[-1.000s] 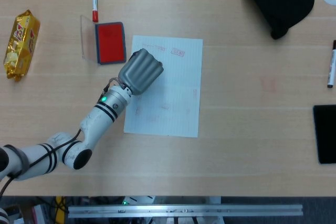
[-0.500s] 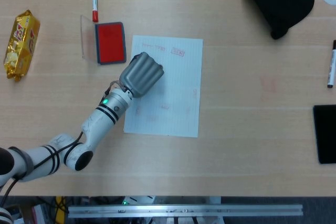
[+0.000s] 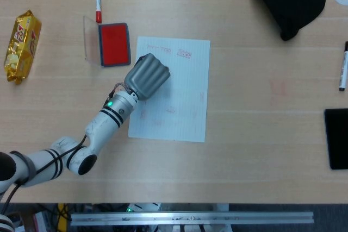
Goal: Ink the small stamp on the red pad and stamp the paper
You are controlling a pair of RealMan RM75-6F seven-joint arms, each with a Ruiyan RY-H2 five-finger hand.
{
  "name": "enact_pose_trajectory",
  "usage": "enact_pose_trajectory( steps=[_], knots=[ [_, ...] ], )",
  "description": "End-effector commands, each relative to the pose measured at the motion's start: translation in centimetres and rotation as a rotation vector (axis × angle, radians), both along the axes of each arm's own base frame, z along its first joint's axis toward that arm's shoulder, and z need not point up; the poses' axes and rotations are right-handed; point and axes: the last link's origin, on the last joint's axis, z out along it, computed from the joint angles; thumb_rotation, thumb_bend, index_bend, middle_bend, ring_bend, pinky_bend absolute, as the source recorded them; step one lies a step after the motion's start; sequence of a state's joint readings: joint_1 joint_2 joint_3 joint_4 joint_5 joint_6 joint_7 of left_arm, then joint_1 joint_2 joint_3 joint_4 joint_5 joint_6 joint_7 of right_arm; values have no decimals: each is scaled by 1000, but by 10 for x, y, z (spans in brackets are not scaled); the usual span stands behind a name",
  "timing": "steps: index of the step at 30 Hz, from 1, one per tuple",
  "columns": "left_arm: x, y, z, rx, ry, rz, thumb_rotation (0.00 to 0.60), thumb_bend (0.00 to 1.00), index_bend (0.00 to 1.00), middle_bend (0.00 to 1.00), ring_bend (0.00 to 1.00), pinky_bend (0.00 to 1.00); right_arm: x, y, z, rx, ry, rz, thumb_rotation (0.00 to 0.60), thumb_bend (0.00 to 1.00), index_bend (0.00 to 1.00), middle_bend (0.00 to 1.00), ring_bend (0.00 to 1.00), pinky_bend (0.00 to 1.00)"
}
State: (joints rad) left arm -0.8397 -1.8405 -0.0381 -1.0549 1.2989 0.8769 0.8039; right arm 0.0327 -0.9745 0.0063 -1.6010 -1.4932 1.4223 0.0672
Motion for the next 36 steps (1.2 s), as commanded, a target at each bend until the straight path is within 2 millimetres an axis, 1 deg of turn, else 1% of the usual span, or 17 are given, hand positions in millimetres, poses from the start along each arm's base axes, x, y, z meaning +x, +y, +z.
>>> enact_pose_trajectory(
  steps=[1, 6, 16, 20, 23, 26, 36],
  knots=[
    [0, 0, 0, 0, 2, 0, 600, 295, 653, 1000, 1000, 1000, 0, 0, 0, -2, -1, 0, 600, 52, 300, 377, 341, 481],
    [1, 1, 3, 5, 1, -3, 600, 295, 653, 1000, 1000, 1000, -1, 1, 1, -6, -2, -1, 600, 52, 299, 377, 341, 481],
    [23, 7, 36, 46, -64, -41, 600, 295, 654, 1000, 1000, 1000, -2, 1, 1, -12, -16, 2, 600, 52, 299, 377, 341, 481],
    [31, 8, 43, 52, -74, -56, 600, 295, 653, 1000, 1000, 1000, -2, 1, 0, -12, -19, 5, 600, 52, 299, 377, 341, 481],
    [35, 11, 44, 52, -71, -61, 600, 295, 653, 1000, 1000, 1000, -3, 1, 1, -14, -19, 5, 600, 52, 299, 377, 340, 481],
    [35, 15, 40, 50, -55, -56, 600, 295, 654, 1000, 1000, 1000, -3, 1, 1, -15, -18, 2, 600, 52, 300, 377, 341, 481],
    [26, 31, 29, 57, -27, -10, 600, 295, 654, 1000, 1000, 1000, -3, 2, 2, -17, -12, -5, 600, 52, 299, 377, 340, 481]
  ],
)
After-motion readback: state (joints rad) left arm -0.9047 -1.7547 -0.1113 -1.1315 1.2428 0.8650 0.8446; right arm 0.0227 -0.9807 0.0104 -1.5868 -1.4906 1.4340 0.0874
